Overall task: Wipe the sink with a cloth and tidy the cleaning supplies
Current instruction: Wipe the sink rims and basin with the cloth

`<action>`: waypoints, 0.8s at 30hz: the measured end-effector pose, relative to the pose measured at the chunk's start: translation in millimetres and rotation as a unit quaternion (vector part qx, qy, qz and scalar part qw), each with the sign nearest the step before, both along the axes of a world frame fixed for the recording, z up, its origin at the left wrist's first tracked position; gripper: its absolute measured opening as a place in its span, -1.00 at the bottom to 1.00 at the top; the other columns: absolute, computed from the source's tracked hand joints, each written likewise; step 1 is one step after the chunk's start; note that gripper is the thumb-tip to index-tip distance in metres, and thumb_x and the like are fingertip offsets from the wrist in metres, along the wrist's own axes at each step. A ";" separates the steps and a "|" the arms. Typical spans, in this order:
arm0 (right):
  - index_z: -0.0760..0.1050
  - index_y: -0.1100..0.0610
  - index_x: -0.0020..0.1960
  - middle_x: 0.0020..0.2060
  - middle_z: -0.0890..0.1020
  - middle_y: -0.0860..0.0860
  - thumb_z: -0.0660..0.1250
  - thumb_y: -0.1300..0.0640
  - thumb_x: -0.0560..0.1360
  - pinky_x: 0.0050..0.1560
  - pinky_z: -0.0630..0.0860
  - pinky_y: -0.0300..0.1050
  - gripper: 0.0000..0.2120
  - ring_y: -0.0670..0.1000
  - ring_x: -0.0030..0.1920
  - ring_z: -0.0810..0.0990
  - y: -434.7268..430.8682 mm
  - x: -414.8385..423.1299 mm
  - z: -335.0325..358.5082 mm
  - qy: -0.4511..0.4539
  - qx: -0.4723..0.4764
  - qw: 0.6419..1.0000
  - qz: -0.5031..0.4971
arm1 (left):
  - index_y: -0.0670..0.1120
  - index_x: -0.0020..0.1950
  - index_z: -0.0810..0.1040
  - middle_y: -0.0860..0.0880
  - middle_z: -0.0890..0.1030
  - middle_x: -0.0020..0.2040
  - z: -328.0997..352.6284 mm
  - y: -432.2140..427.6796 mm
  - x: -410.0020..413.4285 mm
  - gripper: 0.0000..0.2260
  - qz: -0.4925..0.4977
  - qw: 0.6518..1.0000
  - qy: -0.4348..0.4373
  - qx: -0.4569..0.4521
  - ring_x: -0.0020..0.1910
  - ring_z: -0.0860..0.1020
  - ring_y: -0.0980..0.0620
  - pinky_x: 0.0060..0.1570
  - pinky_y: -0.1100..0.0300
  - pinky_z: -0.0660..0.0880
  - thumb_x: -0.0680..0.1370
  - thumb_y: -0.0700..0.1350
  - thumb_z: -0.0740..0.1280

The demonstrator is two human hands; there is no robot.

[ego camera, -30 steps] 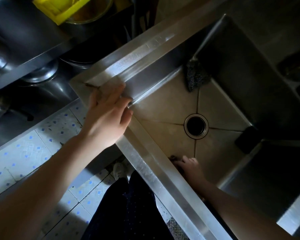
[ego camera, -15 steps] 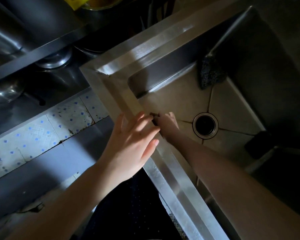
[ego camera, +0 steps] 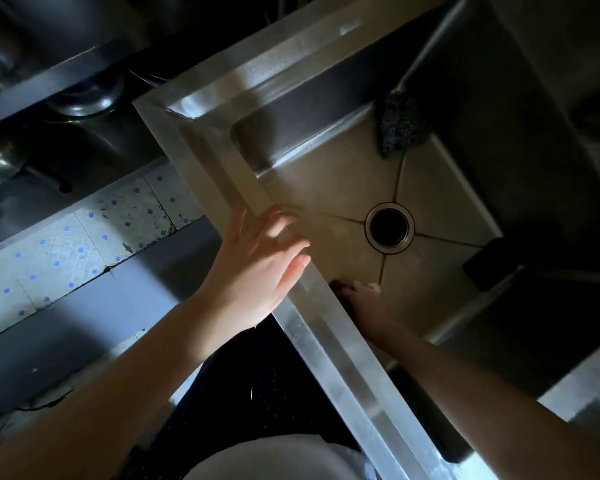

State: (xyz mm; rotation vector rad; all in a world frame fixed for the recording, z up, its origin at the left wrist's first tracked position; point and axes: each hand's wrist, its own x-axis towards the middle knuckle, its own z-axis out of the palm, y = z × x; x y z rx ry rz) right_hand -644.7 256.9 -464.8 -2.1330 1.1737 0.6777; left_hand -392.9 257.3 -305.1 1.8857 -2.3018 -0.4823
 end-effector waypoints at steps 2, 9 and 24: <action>0.43 -0.04 0.32 0.26 0.45 -0.03 0.22 0.06 0.54 0.23 0.24 -0.12 -0.66 0.02 0.15 0.54 17.7 -22.4 3.1 0.029 0.018 0.999 -0.006 | -0.03 0.04 0.60 -0.09 0.52 0.18 -0.6 3.7 -6.8 -0.73 -0.010 1.000 0.008 0.009 0.25 0.46 -0.08 0.22 -0.20 0.29 0.53 0.02 0.15; 0.38 -0.01 0.30 0.21 0.44 -0.01 0.17 0.03 0.53 0.24 0.20 -0.12 -0.66 0.01 0.15 0.54 34.6 -47.9 5.5 0.078 0.034 0.996 0.035 | -0.02 0.08 0.59 -0.08 0.52 0.20 -0.2 16.6 -23.6 -0.71 -0.040 0.999 0.013 0.025 0.28 0.45 -0.07 0.26 -0.23 0.27 0.54 0.02 0.14; 0.49 -0.03 0.23 0.04 0.51 0.04 0.21 0.06 0.53 0.14 0.28 -0.03 -0.71 0.12 0.05 0.53 -55.4 64.1 -11.5 -0.073 -0.050 0.996 -0.031 | 0.04 0.00 0.56 0.03 0.57 0.02 -1.2 17.3 -26.0 -0.73 -0.062 0.997 -0.043 0.010 0.25 0.43 -0.05 0.21 -0.19 0.28 0.56 0.03 0.08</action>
